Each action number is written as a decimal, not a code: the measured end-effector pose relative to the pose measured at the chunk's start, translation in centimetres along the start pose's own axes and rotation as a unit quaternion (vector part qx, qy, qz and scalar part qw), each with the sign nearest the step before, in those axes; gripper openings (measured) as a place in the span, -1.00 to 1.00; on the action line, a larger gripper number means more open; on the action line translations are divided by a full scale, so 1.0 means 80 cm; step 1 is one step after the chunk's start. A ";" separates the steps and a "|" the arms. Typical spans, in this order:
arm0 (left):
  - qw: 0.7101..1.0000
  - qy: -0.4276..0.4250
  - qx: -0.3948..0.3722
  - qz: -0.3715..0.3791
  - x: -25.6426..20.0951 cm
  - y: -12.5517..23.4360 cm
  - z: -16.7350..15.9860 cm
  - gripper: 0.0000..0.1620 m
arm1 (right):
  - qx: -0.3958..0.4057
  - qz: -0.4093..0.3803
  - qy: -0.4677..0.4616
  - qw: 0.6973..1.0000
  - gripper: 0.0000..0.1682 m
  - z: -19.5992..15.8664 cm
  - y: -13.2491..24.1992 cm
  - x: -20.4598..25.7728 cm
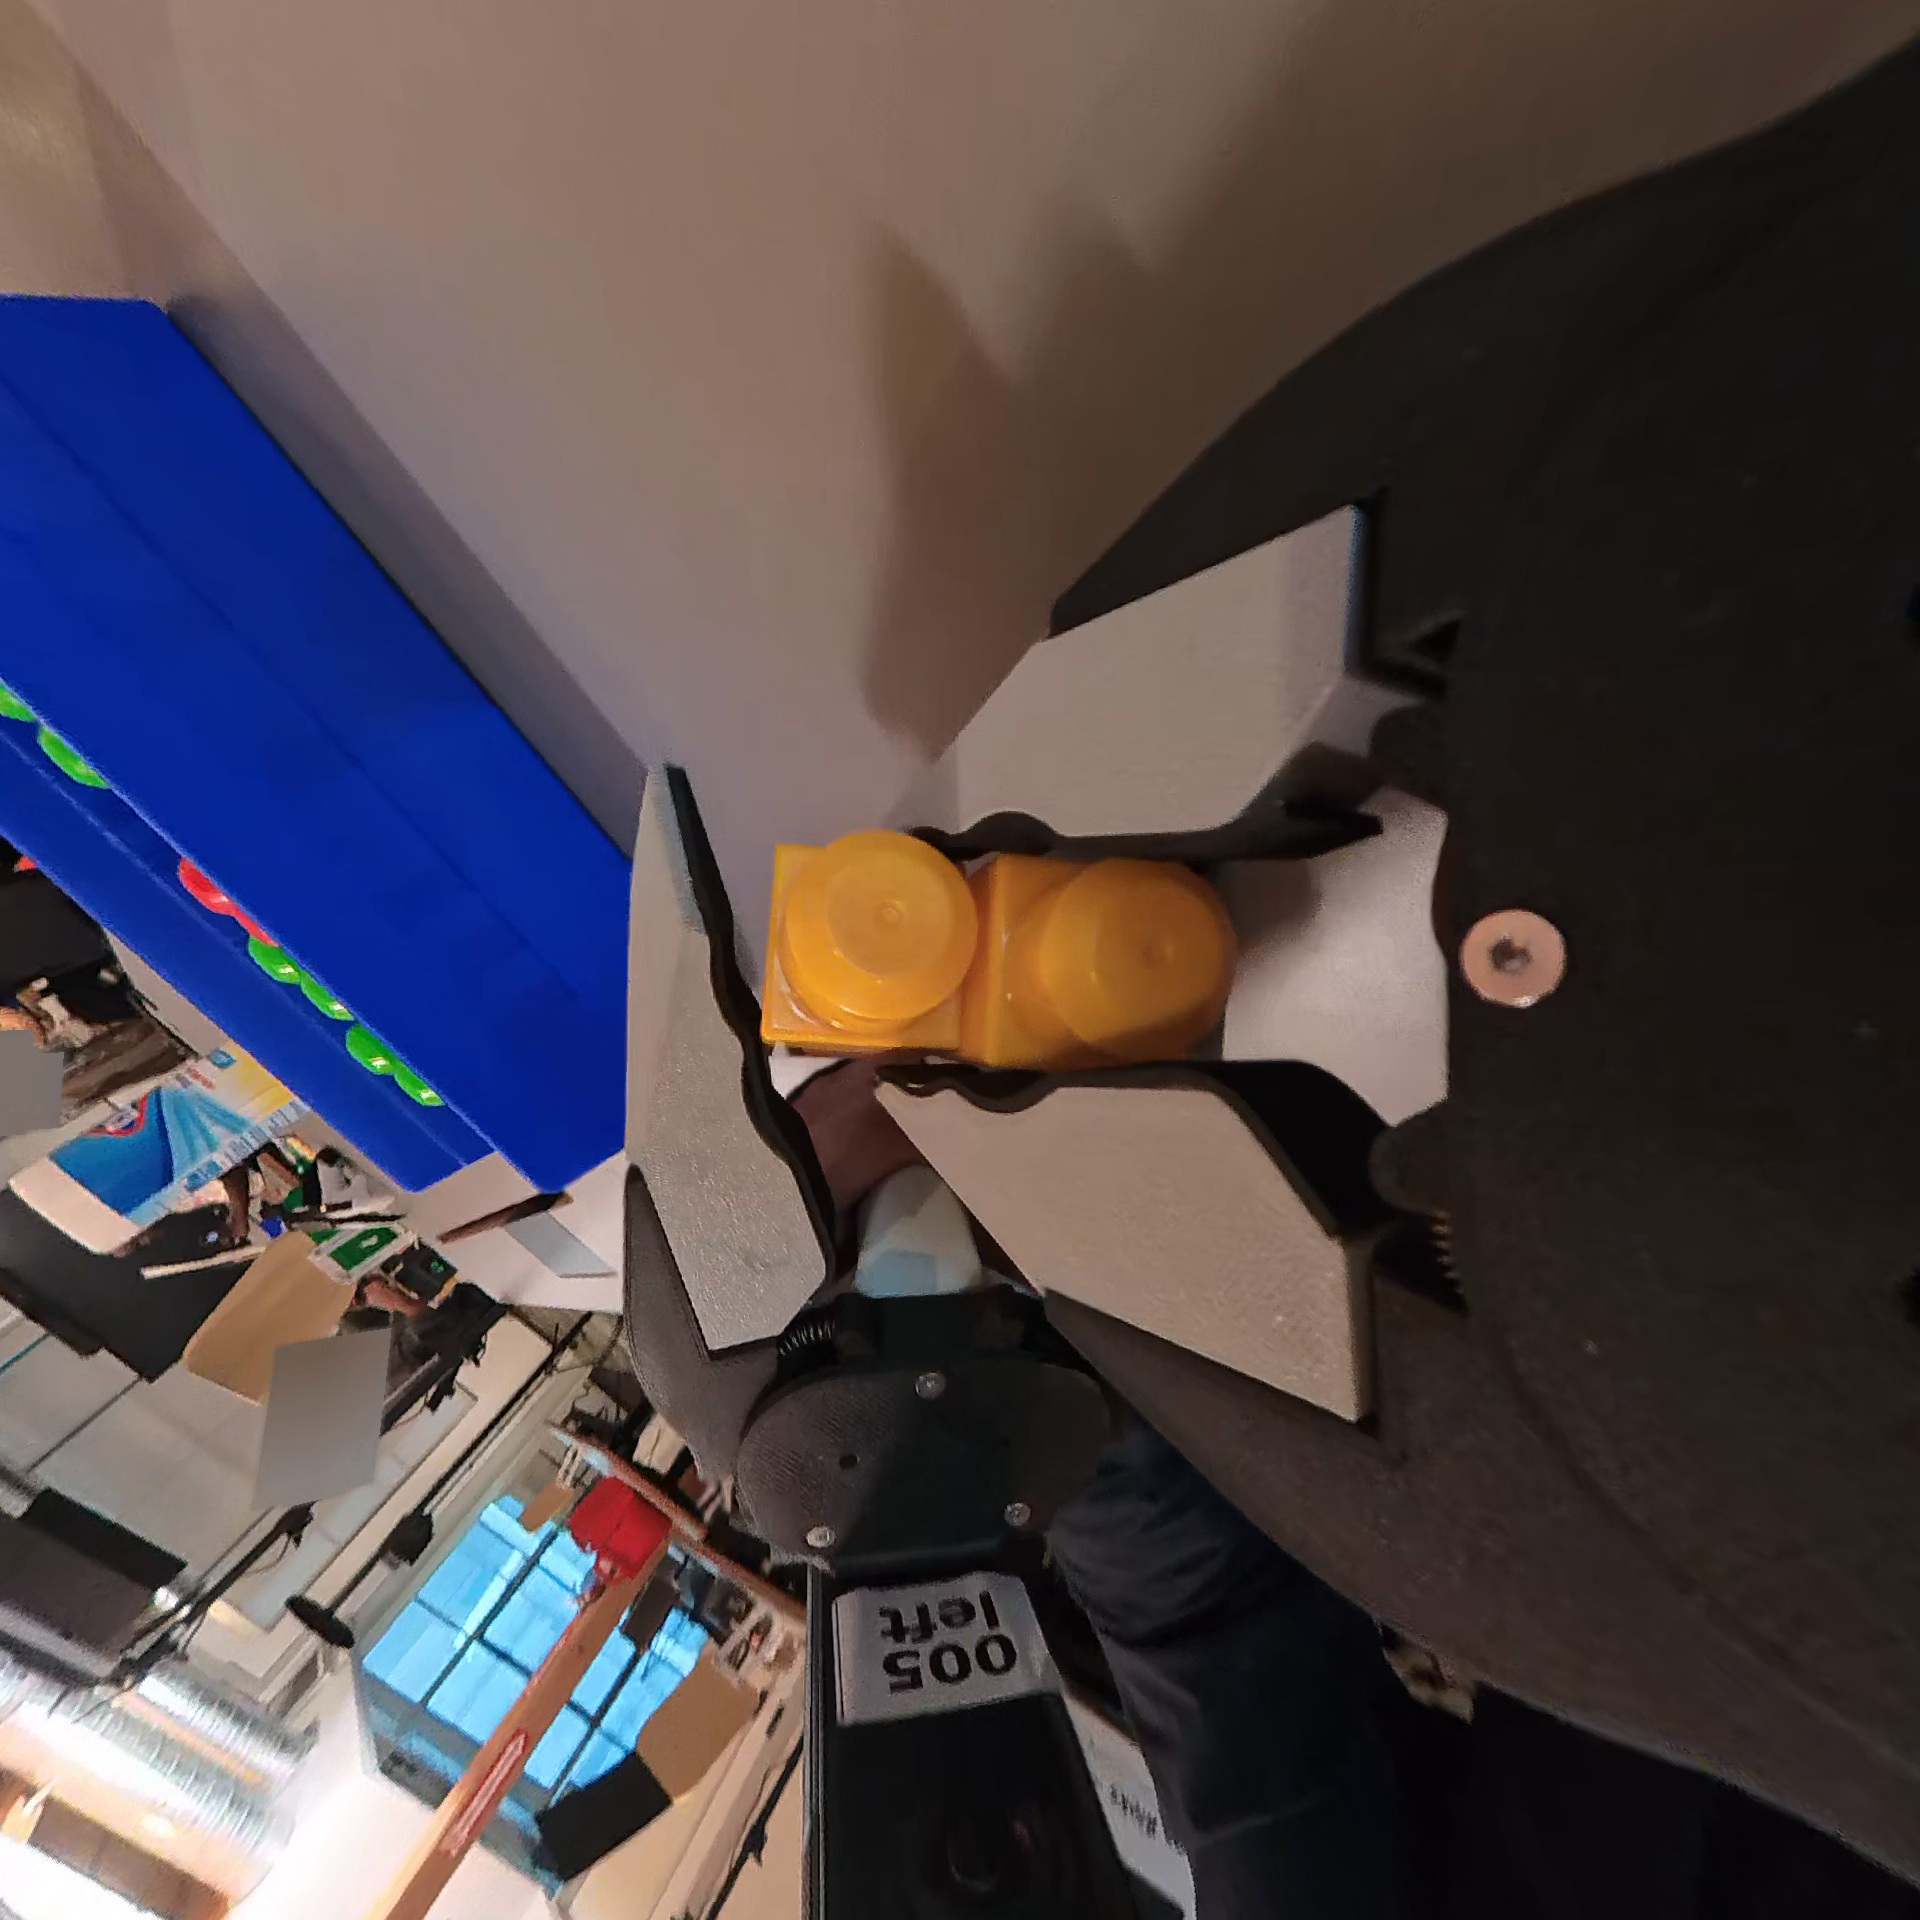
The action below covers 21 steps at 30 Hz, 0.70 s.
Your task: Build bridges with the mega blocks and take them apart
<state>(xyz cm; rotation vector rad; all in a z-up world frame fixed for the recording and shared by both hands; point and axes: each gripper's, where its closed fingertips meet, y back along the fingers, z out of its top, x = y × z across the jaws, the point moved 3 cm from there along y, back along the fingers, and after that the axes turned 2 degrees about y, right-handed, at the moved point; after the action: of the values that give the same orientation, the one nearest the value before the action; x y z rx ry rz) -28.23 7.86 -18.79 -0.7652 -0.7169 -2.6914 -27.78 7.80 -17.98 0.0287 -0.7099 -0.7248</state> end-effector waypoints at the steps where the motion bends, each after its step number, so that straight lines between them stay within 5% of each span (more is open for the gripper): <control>1: 1.000 0.002 -0.001 0.004 0.002 0.000 0.000 0.06 | 0.002 0.011 -0.009 1.000 -0.56 0.000 0.002 0.001; 21: 0.998 -0.021 -0.034 0.044 0.012 0.009 0.013 0.06 | 0.011 0.058 -0.015 0.998 -0.58 -0.002 0.009 0.013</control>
<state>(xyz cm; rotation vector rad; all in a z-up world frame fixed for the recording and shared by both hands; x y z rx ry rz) -28.35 7.68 -17.22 -0.8528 -0.5896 -2.6386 -26.68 7.67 -17.35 -0.0027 -0.7431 -0.6075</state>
